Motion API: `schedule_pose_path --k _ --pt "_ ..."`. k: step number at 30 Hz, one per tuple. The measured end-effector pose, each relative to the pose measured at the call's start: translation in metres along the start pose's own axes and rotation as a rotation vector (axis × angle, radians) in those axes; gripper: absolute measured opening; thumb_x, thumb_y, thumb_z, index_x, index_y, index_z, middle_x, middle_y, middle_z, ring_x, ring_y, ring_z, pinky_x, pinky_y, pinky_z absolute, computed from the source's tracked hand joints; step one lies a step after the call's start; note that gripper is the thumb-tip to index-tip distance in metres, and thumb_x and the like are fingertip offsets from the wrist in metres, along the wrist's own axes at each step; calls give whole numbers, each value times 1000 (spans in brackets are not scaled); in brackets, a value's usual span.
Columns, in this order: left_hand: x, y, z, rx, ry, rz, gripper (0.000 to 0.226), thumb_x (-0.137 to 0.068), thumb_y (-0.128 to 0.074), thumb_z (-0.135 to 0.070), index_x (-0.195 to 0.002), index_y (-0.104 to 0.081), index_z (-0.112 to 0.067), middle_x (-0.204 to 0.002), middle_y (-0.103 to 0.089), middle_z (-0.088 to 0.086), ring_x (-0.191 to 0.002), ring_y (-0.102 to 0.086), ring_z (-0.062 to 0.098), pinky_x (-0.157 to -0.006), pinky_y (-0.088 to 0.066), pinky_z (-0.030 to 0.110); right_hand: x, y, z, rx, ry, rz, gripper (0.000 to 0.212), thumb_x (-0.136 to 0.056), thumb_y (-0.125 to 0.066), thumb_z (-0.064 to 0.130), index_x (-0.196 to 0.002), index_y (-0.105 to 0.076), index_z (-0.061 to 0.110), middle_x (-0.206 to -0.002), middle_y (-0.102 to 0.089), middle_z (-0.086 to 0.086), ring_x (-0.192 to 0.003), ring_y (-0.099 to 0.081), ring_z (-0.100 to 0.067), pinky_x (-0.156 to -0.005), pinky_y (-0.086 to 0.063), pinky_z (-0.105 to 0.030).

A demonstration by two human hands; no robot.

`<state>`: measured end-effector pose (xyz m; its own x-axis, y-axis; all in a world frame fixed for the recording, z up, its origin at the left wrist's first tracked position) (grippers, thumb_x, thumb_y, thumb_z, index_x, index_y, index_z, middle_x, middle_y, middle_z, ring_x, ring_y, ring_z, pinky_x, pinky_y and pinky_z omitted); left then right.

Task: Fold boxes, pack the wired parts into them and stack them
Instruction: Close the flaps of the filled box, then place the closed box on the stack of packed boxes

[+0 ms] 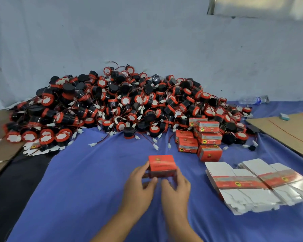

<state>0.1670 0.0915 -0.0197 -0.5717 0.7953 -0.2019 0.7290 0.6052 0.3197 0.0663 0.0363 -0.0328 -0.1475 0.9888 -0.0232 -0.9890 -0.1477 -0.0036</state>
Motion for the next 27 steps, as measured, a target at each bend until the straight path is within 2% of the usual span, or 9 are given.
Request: schedule_pose_path --k 3,5,11,14,17,20,22,24,27 --pt "-42 -42 -20 84 4 140 47 -93 -65 -3 -131 -58 -29 -118 -68 -8 -103 -63 -10 -89 -49 11 -44 0 19 -117 -110 -135 65 -84 -59 12 -144 -44 30 -133 -46 -1 -118 -51 -14 -103 -46 -39" --pt "-64 -68 -22 173 100 205 49 -94 -63 -2 -139 -56 -21 -123 -69 -1 -112 -65 6 -101 -51 29 -72 2 21 -188 -235 -170 79 -89 -60 13 -158 -24 30 -141 -49 0 -127 -54 -20 -109 -44 -45" --pt "-109 -125 9 137 123 370 39 -102 -53 -8 -140 -56 -17 -125 -69 10 -121 -63 25 -111 -44 46 -118 1 8 -280 -341 -243 53 -97 -53 12 -145 -46 31 -108 -72 2 -80 -71 -7 -69 -51 -23" --pt "-123 -134 28 45 70 347 32 -103 -52 -37 -119 -74 -20 -116 -74 10 -115 -67 23 -111 -45 45 -125 -3 -1 -293 -331 -296 69 -97 -54 9 -155 -30 38 -112 -70 3 -83 -70 -8 -75 -53 -24" --pt "-122 -129 25 -24 87 373 25 -100 -60 -28 -123 -71 -29 -121 -71 -3 -117 -66 18 -106 -48 33 -125 -1 2 -333 -365 -267 80 -97 -53 8 -158 -14 42 -125 -68 -1 -103 -69 -19 -94 -54 -37" --pt "-114 -122 13 -19 58 352 63 -97 -61 -5 -151 -38 -26 -139 -55 -5 -130 -54 15 -106 -46 29 -110 6 17 -260 -335 -211 74 -95 -51 4 -156 -28 40 -109 -71 7 -94 -68 -12 -78 -53 -29" --pt "-98 -117 -6 52 114 161 66 -95 -63 -7 -153 -36 -24 -134 -53 -4 -126 -53 15 -108 -45 35 -94 17 27 -260 -296 -174 59 -94 -51 1 -143 -51 33 -108 -74 5 -93 -69 -11 -83 -55 -30" --pt "-71 -118 -30 39 75 -21 47 -93 -65 -13 -135 -54 -31 -119 -59 -11 -111 -57 5 -98 -50 31 -76 35 39 -373 -262 -189 43 -94 -52 -3 -127 -65 22 -114 -74 2 -103 -70 -11 -92 -57 -31" --pt "-25 -134 -60 181 146 59 20 -87 -70 -20 -99 -60 -32 -93 -65 -6 -77 -63 1 -75 -56 31 -54 83 56 -267 -95 -297 40 -92 -50 -9 -106 -72 21 -101 -77 9 -97 -71 -5 -76 -57 -21"
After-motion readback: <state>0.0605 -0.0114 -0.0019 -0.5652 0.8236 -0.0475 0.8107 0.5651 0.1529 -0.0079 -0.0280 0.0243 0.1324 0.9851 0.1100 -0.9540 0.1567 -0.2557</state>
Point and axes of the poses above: each hand's wrist, its own x-axis away from the middle knuckle, its own y-axis out of the back of the hand, z = x × y, the point moved 1 cm from there along -x, towards the middle knuckle
